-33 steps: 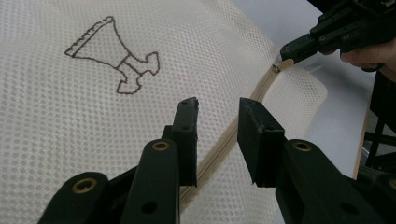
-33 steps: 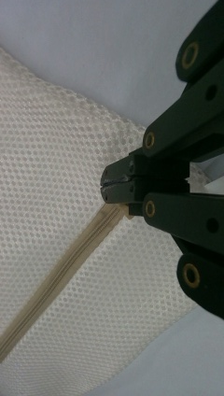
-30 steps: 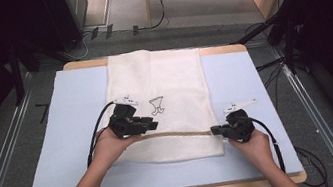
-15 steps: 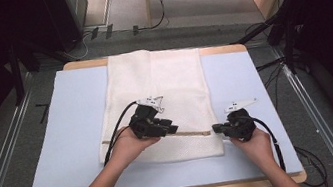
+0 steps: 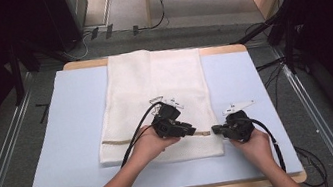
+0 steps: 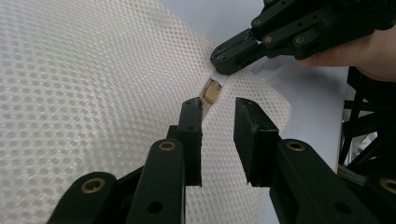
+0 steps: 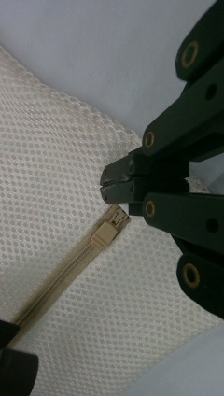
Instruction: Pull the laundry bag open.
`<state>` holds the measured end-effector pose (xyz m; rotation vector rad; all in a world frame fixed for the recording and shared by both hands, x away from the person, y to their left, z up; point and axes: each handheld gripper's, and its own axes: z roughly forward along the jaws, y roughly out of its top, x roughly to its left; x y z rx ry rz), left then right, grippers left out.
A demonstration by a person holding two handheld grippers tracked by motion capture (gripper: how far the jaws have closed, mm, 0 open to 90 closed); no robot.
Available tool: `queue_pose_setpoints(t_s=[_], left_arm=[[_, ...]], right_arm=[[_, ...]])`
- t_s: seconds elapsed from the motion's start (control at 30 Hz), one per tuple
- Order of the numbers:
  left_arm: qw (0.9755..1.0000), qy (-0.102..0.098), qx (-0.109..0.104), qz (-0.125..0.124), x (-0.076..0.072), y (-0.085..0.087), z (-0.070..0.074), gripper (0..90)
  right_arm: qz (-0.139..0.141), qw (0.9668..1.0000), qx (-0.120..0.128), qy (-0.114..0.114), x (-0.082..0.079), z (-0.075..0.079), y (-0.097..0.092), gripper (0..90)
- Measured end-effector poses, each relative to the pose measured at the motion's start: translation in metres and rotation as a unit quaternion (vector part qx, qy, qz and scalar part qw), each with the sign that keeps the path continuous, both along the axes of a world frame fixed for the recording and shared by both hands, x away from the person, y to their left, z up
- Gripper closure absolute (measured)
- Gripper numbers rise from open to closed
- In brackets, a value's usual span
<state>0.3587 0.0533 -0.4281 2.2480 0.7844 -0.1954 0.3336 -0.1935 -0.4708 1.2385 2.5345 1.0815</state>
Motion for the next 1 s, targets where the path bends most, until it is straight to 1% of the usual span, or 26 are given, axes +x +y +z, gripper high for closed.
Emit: queue_pose_setpoints(t_s=[0.03,0.07,0.1,0.13,0.17,0.23,0.27,0.3,0.43,0.5,0.6,0.67,0.7,0.73,0.77,0.87,0.9,1.0], left_arm=[[1.0000,0.002,-0.002,0.000,0.000,-0.002,-0.001,74.5],[1.0000,0.004,0.003,0.000,0.000,-0.005,-0.002,75.5],[1.0000,0.007,0.001,-0.001,0.001,-0.008,-0.004,76.3],[0.9999,0.011,0.004,-0.004,0.002,-0.010,-0.006,77.6],[0.9998,0.017,0.002,-0.004,0.003,-0.013,-0.008,79.9],[0.9996,0.028,0.005,0.000,0.004,-0.019,-0.012,82.3],[0.9996,0.029,0.008,0.001,0.004,-0.022,-0.014,83.3],[0.9995,0.028,0.013,0.000,0.005,-0.024,-0.015,83.2],[0.9988,0.045,0.020,0.009,0.008,-0.032,-0.026,82.0],[0.9985,0.050,0.018,0.011,0.009,-0.034,-0.029,81.6],[0.9985,0.049,0.018,0.013,0.009,-0.038,-0.033,81.1],[0.9986,0.044,0.025,0.017,0.010,-0.040,-0.035,80.6],[0.9986,0.046,0.019,0.015,0.011,-0.041,-0.036,80.7],[0.9984,0.053,0.014,0.018,0.012,-0.042,-0.037,80.7],[0.9984,0.053,0.013,0.017,0.011,-0.043,-0.037,80.7],[0.9986,0.049,0.012,0.016,0.010,-0.046,-0.038,80.4],[0.9989,0.044,0.013,0.013,0.010,-0.050,-0.038,80.4],[0.9989,0.043,0.013,0.015,0.010,-0.054,-0.039,81.9]], right_arm=[[0.003,1.0000,0.001,-0.002,0.001,0.000,-0.001,90.0],[0.004,1.0000,0.002,-0.002,0.001,-0.001,-0.001,90.0],[0.003,1.0000,0.003,-0.002,0.001,-0.001,-0.001,90.0],[0.003,1.0000,0.003,-0.002,0.001,-0.001,-0.001,90.0],[0.004,1.0000,0.002,-0.002,0.001,-0.001,-0.001,90.0],[0.002,1.0000,0.000,-0.002,0.000,0.000,0.000,90.0],[0.006,1.0000,-0.002,-0.005,0.000,0.000,0.000,90.0],[0.007,0.9999,-0.005,-0.006,0.000,0.000,0.001,90.0],[0.007,0.9999,-0.006,-0.007,0.000,0.000,0.001,90.0],[0.008,0.9999,-0.008,-0.009,0.000,0.000,0.001,90.0],[0.008,0.9999,-0.008,-0.009,-0.001,0.000,0.001,90.0],[0.007,0.9999,-0.006,-0.007,0.000,0.000,0.001,90.0],[0.007,0.9999,-0.006,-0.006,0.000,0.000,0.001,90.0],[0.007,0.9999,-0.006,-0.006,-0.001,0.000,0.001,90.0],[0.007,0.9999,-0.005,-0.006,0.000,0.000,0.001,90.0],[0.005,1.0000,-0.003,-0.003,0.000,0.000,0.001,90.0],[0.006,1.0000,-0.003,-0.005,0.000,0.000,0.000,90.0],[0.006,1.0000,-0.003,-0.005,0.000,0.000,0.000,90.0]])
